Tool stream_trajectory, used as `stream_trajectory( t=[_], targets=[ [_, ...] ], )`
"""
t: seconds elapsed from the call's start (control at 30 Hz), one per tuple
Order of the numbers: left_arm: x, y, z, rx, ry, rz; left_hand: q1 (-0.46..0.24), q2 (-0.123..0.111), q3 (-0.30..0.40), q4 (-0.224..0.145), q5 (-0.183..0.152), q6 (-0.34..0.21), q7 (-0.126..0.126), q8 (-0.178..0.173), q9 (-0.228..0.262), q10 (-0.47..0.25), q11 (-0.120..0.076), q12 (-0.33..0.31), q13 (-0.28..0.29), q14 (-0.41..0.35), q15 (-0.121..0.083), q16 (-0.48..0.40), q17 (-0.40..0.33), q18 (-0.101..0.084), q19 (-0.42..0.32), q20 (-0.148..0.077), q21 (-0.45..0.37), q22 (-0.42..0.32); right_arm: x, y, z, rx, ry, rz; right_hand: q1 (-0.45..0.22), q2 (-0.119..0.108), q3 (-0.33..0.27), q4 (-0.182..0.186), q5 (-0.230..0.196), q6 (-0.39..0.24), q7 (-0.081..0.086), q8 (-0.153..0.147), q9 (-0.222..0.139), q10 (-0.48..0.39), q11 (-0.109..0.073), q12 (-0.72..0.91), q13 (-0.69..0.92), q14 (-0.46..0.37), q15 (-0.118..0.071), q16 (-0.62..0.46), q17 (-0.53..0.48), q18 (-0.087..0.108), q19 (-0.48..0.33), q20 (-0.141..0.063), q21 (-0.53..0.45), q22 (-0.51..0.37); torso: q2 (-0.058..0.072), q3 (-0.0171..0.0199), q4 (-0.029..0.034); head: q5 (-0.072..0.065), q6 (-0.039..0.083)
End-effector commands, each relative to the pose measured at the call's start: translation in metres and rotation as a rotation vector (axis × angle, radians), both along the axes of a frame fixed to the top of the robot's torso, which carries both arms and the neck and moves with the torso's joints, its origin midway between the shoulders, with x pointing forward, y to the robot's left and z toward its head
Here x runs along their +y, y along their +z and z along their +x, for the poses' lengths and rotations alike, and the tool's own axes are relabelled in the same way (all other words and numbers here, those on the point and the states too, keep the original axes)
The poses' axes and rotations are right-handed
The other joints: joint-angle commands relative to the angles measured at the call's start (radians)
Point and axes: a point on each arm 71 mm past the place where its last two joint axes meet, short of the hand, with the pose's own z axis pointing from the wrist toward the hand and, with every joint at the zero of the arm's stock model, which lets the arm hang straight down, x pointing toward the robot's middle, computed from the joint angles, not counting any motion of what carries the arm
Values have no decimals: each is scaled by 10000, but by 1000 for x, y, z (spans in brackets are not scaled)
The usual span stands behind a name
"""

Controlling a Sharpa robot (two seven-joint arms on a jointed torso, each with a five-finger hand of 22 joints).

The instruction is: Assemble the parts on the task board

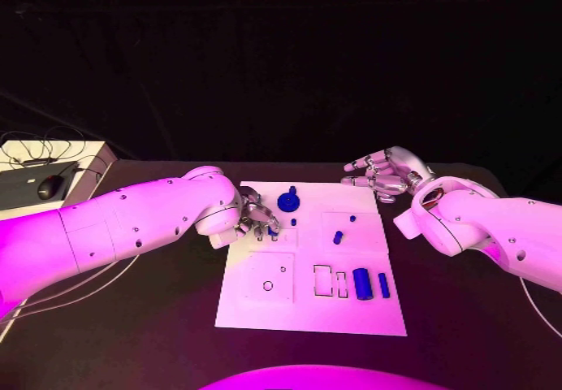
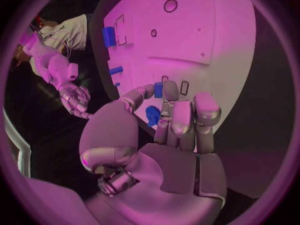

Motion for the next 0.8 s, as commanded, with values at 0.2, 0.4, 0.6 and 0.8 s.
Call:
stream_trajectory(
  t=[0.2, 0.4, 0.6, 0.8],
  targets=[
    [-2, -4, -3, 226, -450, 249, 185, 25, 971, -976, 36, 435, -394, -34, 28, 354, -337, -45, 0, 3, -57, 22, -33, -53, 26, -39, -7, 13, 1, 1, 0, -131, 107, -22, -86, -10, -31, -18, 52, 0, 89, 18, 12, -42, -1, -62, -15, 11, -25, -67, -10, 170, -61, -6, -45, 1353, 3, 0, -4, 6, -33],
    [-2, -7, -3, 236, -430, 262, 185, 25, 971, -976, 36, 435, -394, -34, 28, 354, -337, -45, 0, 3, -57, 22, -33, -53, 26, -39, -7, 13, 1, 1, -1, -129, 120, -21, -86, -10, -31, -18, 52, 0, 89, 18, 12, -42, -1, -62, -15, 11, -25, -67, -10, 170, -61, -6, -45, 1353, 7, 1, -1, 5, -37],
    [-2, -11, -3, 225, -377, 257, 194, 25, 964, -964, 34, 432, -394, -30, 31, 353, -338, -48, 6, 4, -58, 23, -36, -56, 27, -39, -12, 21, 1, 1, -1, -124, 131, -21, -86, -10, -31, -18, 52, 0, 89, 18, 12, -42, -1, -62, -15, 11, -25, -67, -10, 170, -61, -6, -45, 1353, 9, -4, -11, -12, -34],
    [-1, -12, -3, 155, -321, 262, 194, 25, 964, -964, 34, 432, -394, -30, 31, 353, -338, -48, 6, 4, -58, 23, -36, -56, 27, -39, -12, 21, 1, 1, -1, -117, 140, -20, -86, -10, -31, -18, 52, 0, 89, 18, 12, -42, -1, -62, -15, 11, -25, -67, -10, 170, -61, -6, -45, 1353, 11, 0, -3, -16, -42]
  ],
)
